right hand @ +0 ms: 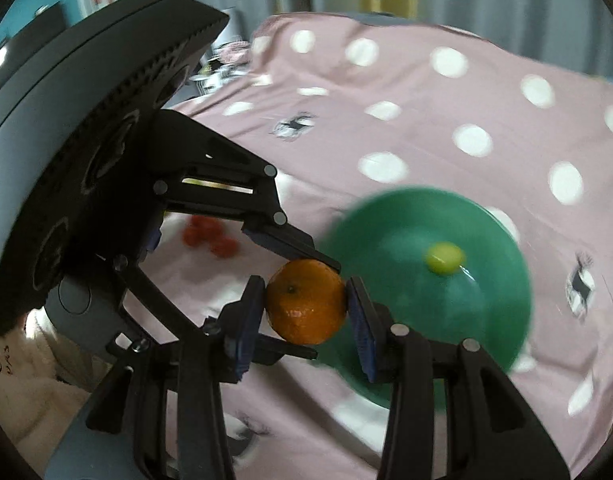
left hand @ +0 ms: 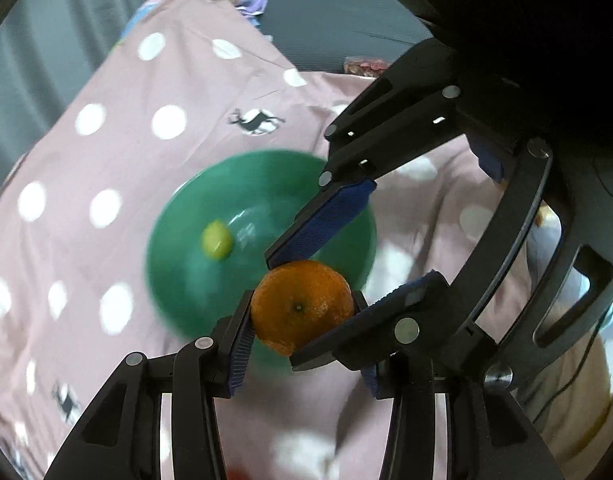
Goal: Organize fruits
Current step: 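Carry the orange to the teal bowl and release it from the right tool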
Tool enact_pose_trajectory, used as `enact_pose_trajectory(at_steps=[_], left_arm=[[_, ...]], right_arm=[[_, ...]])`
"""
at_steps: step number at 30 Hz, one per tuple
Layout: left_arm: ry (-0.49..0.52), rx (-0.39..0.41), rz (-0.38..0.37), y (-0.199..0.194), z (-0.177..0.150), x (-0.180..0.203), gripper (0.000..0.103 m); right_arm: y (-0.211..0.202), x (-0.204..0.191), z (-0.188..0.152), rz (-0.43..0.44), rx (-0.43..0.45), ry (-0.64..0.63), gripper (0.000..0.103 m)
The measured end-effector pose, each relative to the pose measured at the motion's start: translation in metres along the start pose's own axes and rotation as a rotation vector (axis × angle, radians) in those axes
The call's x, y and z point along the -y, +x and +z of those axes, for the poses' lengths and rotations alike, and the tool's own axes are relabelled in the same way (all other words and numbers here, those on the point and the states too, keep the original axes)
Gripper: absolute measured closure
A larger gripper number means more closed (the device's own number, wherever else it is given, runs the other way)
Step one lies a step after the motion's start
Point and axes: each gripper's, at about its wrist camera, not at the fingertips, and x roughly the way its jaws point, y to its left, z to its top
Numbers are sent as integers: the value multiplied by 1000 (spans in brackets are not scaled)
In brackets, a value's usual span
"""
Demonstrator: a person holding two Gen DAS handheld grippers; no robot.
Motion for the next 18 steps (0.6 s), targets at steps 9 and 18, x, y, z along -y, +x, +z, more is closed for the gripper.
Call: enact_pose_trajectory(at_steps=[9, 18], left_arm=[[25, -59, 0, 43, 20, 11, 58], [23, -57, 135, 40, 6, -5, 16]], right_arm=[[20, 42, -17, -36, 3, 102, 59], [13, 35, -18, -97, 51, 168, 9]])
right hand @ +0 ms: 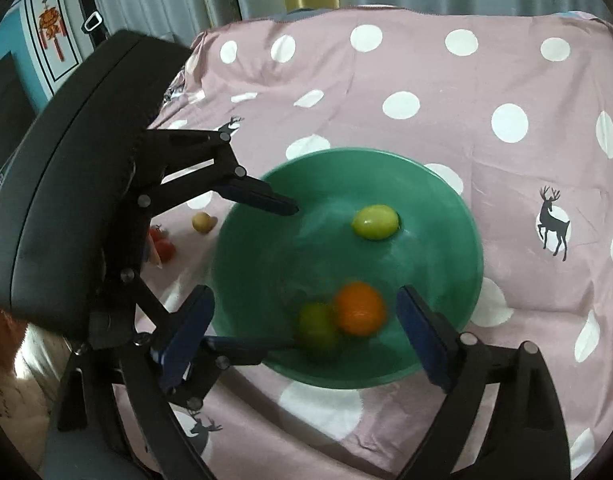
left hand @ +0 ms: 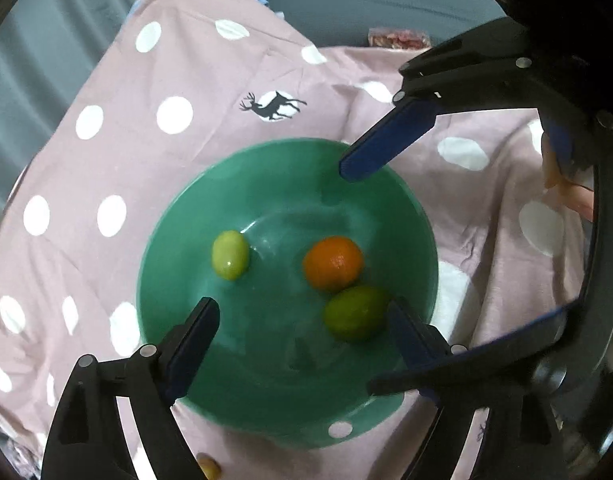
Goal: Organize fruits
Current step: 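Carry the orange to the teal bowl and release it from the right tool, then move the right tool back toward the remaining green fruit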
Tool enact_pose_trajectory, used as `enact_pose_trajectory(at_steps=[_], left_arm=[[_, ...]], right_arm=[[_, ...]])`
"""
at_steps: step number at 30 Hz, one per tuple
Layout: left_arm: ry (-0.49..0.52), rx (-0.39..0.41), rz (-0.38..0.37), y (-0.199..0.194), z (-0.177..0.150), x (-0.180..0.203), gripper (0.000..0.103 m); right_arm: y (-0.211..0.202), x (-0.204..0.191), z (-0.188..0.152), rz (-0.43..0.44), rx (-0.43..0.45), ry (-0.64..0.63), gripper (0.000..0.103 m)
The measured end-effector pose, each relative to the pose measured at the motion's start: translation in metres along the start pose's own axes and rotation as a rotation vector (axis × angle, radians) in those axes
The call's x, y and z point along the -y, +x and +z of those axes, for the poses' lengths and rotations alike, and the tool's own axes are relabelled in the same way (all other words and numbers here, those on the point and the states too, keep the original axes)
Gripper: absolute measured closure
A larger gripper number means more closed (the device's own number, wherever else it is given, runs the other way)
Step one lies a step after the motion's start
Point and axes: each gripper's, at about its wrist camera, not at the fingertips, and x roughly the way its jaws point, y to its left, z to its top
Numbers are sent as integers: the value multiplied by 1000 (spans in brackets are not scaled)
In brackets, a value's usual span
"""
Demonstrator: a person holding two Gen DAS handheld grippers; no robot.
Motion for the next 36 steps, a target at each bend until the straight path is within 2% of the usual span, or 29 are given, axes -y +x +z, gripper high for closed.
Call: enact_pose_trajectory(at_steps=[3, 6, 8, 11, 16, 18, 22, 26, 28, 29, 30, 31, 35, 36], left_arm=[[2, -20, 48, -5, -4, 1, 15], [20, 4, 120, -11, -12, 5, 15], [-7, 26, 119, -11, -20, -3, 15], [-109, 19, 44, -31, -48, -13, 15], [-347, -2, 71, -79, -137, -37, 15], [-476, -27, 111, -97, -180, -49, 15], [-712, -66, 166, -127, -253, -74, 15], [-899, -35, 201, -141, -288, -97, 15], [-957, -45, 192, -134, -294, -109, 15], [-974, -49, 186, -130, -297, -112, 19], [-999, -66, 218, -125, -303, -121, 18], [-1021, -70, 223, -120, -309, -128, 18], [-1187, 1, 1, -106, -329, -151, 18], [-1185, 31, -54, -104, -328, -152, 18]], right_arm=[[-10, -7, 1, -16, 9, -8, 9], [-25, -20, 2, -19, 22, -11, 9], [-43, -29, -4, -28, 66, -17, 7], [-64, -46, -6, -29, 142, 39, 0], [-67, -87, -16, 82, 280, 118, 0], [-56, -109, -18, 88, 302, 129, 0], [-17, -151, -16, 89, 256, 112, 0], [45, -191, -8, 185, 124, 116, 0], [69, -218, -6, 217, 97, 112, 0], [80, -230, -5, 224, 93, 104, 2], [91, -241, -2, 170, 96, 92, 1], [97, -247, -2, 155, 98, 77, 0], [115, -270, 2, 300, 71, -11, 1], [117, -275, 4, 306, 74, -34, 1]])
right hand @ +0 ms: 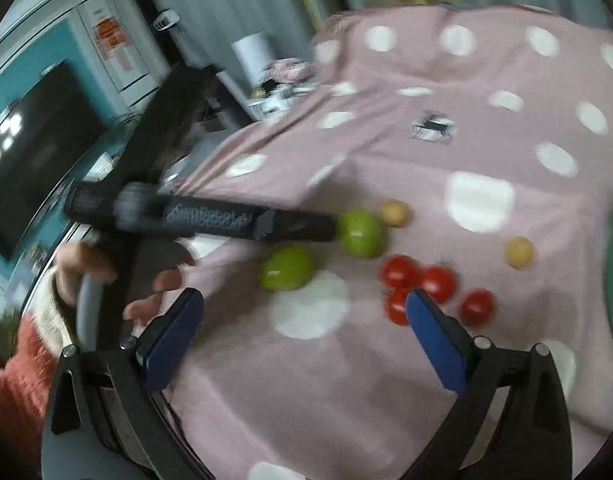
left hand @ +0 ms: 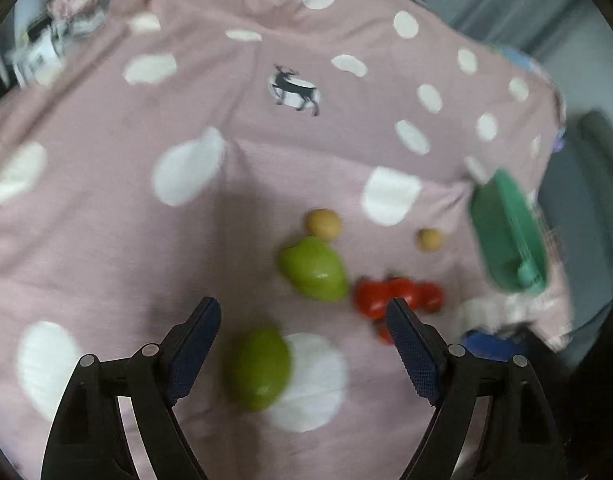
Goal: Organize fruits
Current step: 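Move the right tool back toward the remaining green fruit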
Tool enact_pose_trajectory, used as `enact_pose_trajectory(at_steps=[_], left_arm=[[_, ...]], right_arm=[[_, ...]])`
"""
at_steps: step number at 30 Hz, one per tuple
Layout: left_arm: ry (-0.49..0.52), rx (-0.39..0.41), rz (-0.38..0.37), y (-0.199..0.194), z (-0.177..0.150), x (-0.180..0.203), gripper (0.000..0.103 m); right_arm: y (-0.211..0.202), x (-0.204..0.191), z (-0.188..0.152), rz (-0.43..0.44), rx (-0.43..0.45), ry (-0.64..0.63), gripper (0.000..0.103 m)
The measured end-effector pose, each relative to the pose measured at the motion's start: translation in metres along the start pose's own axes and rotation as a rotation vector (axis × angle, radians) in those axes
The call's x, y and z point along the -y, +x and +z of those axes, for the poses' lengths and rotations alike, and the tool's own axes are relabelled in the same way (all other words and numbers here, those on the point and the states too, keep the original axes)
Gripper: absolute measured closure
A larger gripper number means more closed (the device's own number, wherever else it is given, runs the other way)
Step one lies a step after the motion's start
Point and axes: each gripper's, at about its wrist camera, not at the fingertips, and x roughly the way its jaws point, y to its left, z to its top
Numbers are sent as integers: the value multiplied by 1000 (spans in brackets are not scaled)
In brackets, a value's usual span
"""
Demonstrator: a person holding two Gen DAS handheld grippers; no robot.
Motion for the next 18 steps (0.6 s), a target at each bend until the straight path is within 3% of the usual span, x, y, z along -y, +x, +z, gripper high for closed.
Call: enact_pose_trajectory(at_steps=[2, 4, 7, 13, 18], left_arm=[[61, -36, -7, 4, -3, 11, 18], [125, -67, 76, 10, -10, 22, 18], [167, -52, 139, 12, -21, 21, 18], [86, -72, 25, -2, -29, 3, 19], [168, -72, -20, -6, -34, 3, 19]], right_arm=[[12, -11, 6, -25, -15, -77, 1], [24, -16, 10, -44, -21, -121, 1], [43, -13, 13, 4, -78, -92, 3], [50, -17, 13, 40, -79, -72, 8], [63, -20, 12, 64, -133, -66, 14]])
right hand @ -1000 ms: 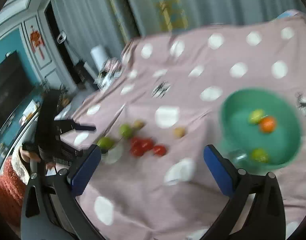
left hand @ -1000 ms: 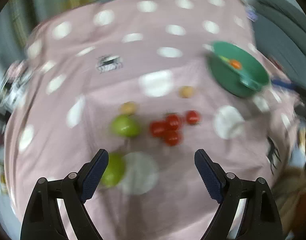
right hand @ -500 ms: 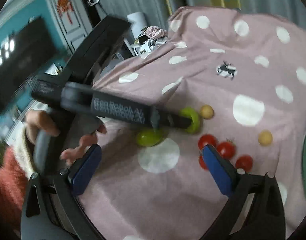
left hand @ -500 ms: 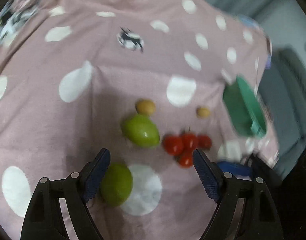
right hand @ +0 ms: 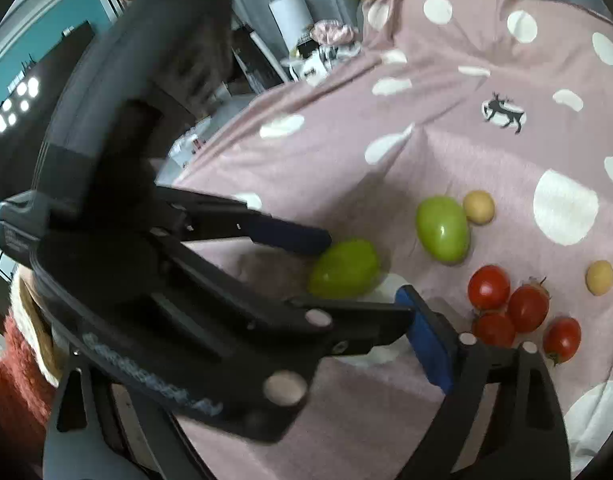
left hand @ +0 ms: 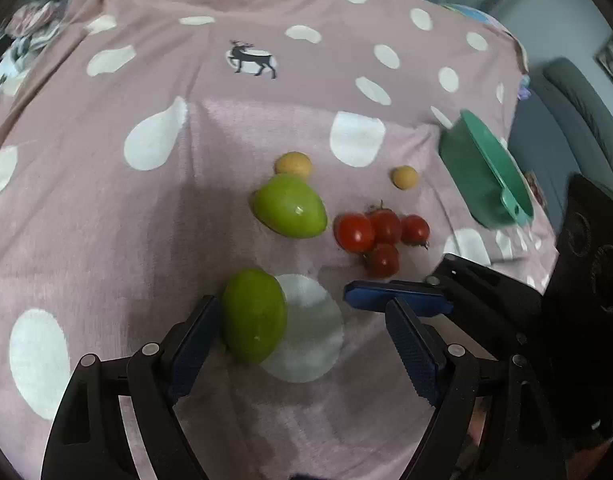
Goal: Organize fruits
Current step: 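Move the right tool back toward the remaining green fruit, then close the right tool on the green fruit beside the tomatoes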
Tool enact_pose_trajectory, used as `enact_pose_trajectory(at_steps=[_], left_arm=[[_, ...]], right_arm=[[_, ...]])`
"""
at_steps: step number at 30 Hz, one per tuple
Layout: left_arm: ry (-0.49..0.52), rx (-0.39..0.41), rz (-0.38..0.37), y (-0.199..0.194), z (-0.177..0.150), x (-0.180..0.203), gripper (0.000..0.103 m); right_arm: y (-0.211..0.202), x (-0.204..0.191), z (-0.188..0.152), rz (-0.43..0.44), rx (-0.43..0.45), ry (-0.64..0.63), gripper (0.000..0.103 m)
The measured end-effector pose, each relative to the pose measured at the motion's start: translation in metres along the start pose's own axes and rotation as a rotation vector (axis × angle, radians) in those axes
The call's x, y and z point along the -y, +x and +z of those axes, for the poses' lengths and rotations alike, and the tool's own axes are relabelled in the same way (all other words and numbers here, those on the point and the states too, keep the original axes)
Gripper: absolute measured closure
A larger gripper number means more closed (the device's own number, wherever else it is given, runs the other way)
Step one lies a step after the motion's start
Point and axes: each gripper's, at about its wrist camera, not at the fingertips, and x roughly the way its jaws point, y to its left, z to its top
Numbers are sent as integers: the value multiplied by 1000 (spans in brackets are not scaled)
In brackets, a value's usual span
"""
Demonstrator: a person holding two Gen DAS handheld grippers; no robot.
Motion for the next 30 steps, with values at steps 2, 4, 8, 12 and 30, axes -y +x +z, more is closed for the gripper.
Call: enact_pose_trajectory(at_steps=[2, 4, 8, 12, 30], left_arm=[[3, -2, -29, -2, 0, -3, 19], [-14, 0, -67, -3, 1, -8, 19], [-56, 10, -142, -7, 1, -19, 19], [38, 17, -82, -6, -4, -6, 19], [323, 70, 153, 9, -33, 27, 19]], right_arm=[[-6, 7, 1, 48, -9, 8, 15], [-23, 14, -1, 94, 19, 44, 13], [-65, 45, -11, 178, 70, 169, 0], [-102, 80, -17, 267, 209, 326, 0], [26, 48, 7, 118, -131, 256, 20]])
